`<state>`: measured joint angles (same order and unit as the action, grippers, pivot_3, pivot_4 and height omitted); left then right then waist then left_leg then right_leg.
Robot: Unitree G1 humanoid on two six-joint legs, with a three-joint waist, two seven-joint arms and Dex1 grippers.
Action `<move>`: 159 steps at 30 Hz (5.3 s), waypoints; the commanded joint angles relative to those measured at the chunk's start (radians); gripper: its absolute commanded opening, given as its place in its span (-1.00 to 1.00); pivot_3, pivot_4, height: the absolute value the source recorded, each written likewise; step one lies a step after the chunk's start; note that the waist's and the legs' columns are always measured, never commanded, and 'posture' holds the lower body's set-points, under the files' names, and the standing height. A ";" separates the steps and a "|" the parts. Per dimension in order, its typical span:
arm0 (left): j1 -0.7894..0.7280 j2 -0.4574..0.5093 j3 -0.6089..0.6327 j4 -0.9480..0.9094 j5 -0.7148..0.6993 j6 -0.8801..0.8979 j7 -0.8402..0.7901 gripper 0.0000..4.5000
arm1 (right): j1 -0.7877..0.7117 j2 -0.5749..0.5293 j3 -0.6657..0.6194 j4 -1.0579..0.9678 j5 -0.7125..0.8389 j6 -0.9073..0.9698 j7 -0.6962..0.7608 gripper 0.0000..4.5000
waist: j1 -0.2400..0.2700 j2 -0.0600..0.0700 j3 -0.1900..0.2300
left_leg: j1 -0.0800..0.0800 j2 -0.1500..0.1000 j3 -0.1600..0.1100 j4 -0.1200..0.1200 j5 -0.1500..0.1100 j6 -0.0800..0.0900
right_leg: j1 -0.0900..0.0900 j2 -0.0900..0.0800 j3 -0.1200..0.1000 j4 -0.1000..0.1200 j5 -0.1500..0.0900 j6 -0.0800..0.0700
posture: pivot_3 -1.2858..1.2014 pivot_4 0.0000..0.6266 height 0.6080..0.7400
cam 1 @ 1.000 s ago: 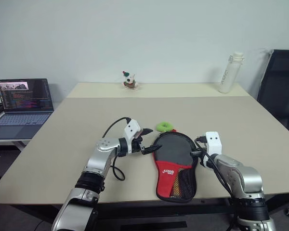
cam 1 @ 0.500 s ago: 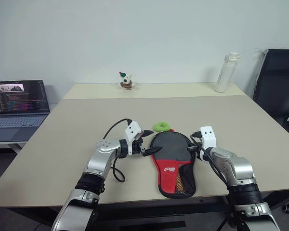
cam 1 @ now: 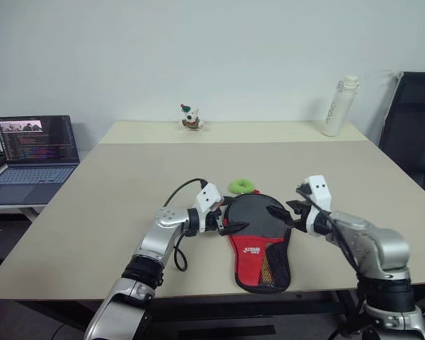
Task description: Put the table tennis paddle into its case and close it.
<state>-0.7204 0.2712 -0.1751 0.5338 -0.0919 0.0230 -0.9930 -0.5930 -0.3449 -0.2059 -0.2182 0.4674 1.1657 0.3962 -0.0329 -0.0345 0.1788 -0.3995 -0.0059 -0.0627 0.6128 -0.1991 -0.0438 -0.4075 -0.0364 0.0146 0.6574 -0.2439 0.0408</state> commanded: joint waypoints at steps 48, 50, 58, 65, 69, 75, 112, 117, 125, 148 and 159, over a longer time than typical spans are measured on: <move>0.219 0.022 -0.064 -0.348 0.061 0.171 0.175 1.00 | -0.718 0.363 0.064 1.573 -0.490 -1.024 -0.293 -0.98 | -0.018 0.004 0.002 | 0.000 0.001 0.002 -0.003 0.000 0.000 | -0.003 0.000 0.002 0.002 0.003 -0.006 | 0.03 -0.52 1.00; 0.208 0.019 -0.061 -0.339 0.055 0.168 0.171 1.00 | -0.730 0.360 0.060 1.568 -0.488 -1.033 -0.279 -0.98 | -0.019 0.004 0.002 | 0.000 0.001 0.002 -0.003 0.000 0.000 | -0.003 0.000 0.002 0.002 0.003 -0.006 | 0.03 -0.52 1.00; 0.185 0.016 0.049 -0.368 -0.042 0.211 0.203 1.00 | -0.790 0.297 -0.012 1.439 -0.360 -1.004 -0.035 -0.98 | -0.020 0.005 0.003 | 0.000 0.001 0.002 -0.003 0.000 0.000 | -0.003 0.000 0.002 0.001 0.003 -0.006 | 0.03 -0.52 1.00; 0.174 0.049 0.198 -0.391 -0.160 0.290 0.236 1.00 | -0.468 0.165 0.028 0.891 -0.277 -0.699 0.100 -0.98 | -0.006 0.005 0.003 | -0.001 0.000 -0.001 -0.003 0.000 0.000 | -0.001 0.000 0.000 -0.001 0.003 -0.006 | 0.03 -0.52 1.00; 0.164 0.104 0.249 -0.383 -0.218 0.348 0.196 1.00 | -0.326 0.076 0.089 0.756 -0.291 -0.607 0.151 -0.57 | -0.005 0.008 0.005 | -0.001 0.000 0.000 -0.003 0.000 0.000 | -0.001 -0.001 0.000 0.000 0.003 -0.006 | 0.03 -0.52 1.00; 0.163 0.242 0.278 -0.445 -0.327 0.474 0.049 1.00 | -0.331 0.022 0.183 0.895 -0.336 -0.689 0.272 0.37 | -0.033 0.010 0.007 | 0.001 0.002 0.003 -0.003 0.000 0.000 | -0.002 0.003 0.002 0.002 0.000 -0.001 | 0.03 -0.52 1.00; 0.140 0.443 0.214 -0.506 -0.385 0.545 -0.136 1.00 | -0.488 0.094 0.281 1.422 -0.511 -0.931 0.582 -0.99 | -0.047 0.010 0.008 | 0.002 0.003 0.003 -0.004 0.000 0.000 | -0.002 0.003 0.002 0.002 -0.001 -0.004 | 0.03 -0.52 1.00; 0.141 0.441 0.207 -0.506 -0.385 0.543 -0.137 1.00 | -0.467 0.092 0.305 1.384 -0.516 -0.937 0.652 -0.99 | -0.050 0.010 0.008 | 0.003 0.003 0.003 -0.004 0.000 0.000 | -0.002 0.003 0.002 0.002 -0.001 -0.004 | 0.03 -0.52 1.00; 0.149 0.440 0.201 -0.510 -0.381 0.539 -0.134 1.00 | -0.458 0.096 0.310 1.356 -0.516 -0.933 0.667 -0.99 | -0.050 0.010 0.008 | 0.003 0.003 0.003 -0.004 0.000 0.000 | -0.002 0.003 0.002 0.002 -0.001 -0.004 | 0.03 -0.52 1.00; 0.099 0.289 0.093 -0.419 -0.295 0.431 -0.106 1.00 | -0.475 0.009 0.177 0.910 -0.329 -0.637 0.605 0.98 | -0.033 0.010 0.008 | 0.001 0.001 0.002 -0.003 0.000 0.000 | -0.003 0.001 0.002 0.005 -0.001 -0.004 | 0.03 -0.52 1.00; 0.024 0.114 -0.034 -0.123 -0.084 0.163 -0.035 1.00 | -0.348 -0.038 0.101 0.630 -0.216 -0.450 0.462 0.98 | -0.016 0.010 0.008 | 0.001 0.001 0.003 -0.001 0.000 0.000 | -0.003 0.001 0.002 0.005 -0.001 -0.004 | 0.03 -0.52 1.00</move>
<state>-0.6681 0.3943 -0.2040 0.4003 -0.1931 0.2332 -1.0342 -0.9396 -0.3795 -0.0803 0.4865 0.2198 0.6990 0.8762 -0.0491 -0.0243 0.1872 -0.3989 -0.0052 -0.0595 0.6112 -0.1992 -0.0441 -0.4110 -0.0355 0.0172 0.6622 -0.2445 0.0365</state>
